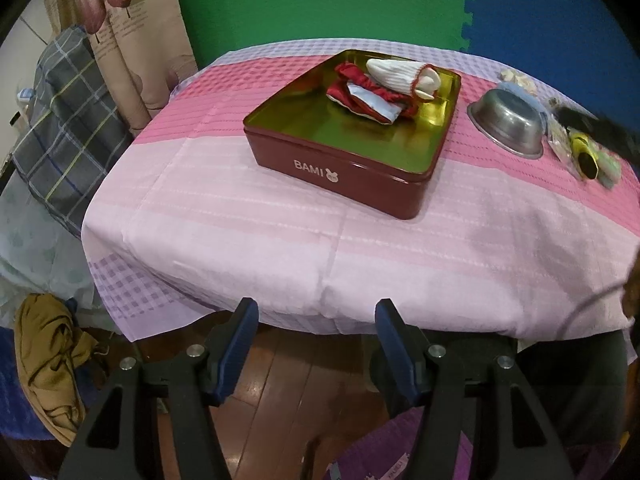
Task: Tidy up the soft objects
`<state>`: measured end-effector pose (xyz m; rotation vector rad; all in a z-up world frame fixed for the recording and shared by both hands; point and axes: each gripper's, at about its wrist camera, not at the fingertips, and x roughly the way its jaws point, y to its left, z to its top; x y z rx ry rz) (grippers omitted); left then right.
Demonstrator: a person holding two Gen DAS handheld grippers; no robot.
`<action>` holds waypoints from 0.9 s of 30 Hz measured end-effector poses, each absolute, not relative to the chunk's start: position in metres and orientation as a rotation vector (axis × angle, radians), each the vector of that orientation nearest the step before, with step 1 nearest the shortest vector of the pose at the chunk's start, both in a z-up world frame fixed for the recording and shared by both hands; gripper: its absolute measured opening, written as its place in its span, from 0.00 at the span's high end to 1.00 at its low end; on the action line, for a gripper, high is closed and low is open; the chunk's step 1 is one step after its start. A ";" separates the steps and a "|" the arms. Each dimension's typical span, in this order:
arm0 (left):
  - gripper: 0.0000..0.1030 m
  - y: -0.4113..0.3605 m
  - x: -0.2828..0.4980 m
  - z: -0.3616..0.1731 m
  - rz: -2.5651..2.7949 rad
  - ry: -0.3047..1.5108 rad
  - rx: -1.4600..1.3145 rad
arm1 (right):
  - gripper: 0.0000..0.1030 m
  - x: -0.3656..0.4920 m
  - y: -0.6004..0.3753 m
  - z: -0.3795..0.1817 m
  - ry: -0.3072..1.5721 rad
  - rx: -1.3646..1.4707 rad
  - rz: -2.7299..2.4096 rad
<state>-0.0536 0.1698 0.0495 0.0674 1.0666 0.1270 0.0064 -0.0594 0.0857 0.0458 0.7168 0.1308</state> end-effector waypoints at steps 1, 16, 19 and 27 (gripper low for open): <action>0.40 0.168 -0.054 0.049 0.125 1.066 0.073 | 0.04 -0.002 -0.072 0.083 0.717 0.030 0.095; 0.40 0.090 -0.056 0.061 -0.194 1.059 0.139 | 0.04 -0.051 -0.273 0.024 0.802 -0.024 -0.394; 0.40 0.069 -0.034 0.075 -0.283 1.056 0.127 | 0.04 -0.057 -0.294 0.023 0.790 0.020 -0.410; 0.40 0.000 0.095 0.132 -0.442 1.056 0.085 | 0.04 -0.057 -0.314 0.022 0.762 0.149 -0.352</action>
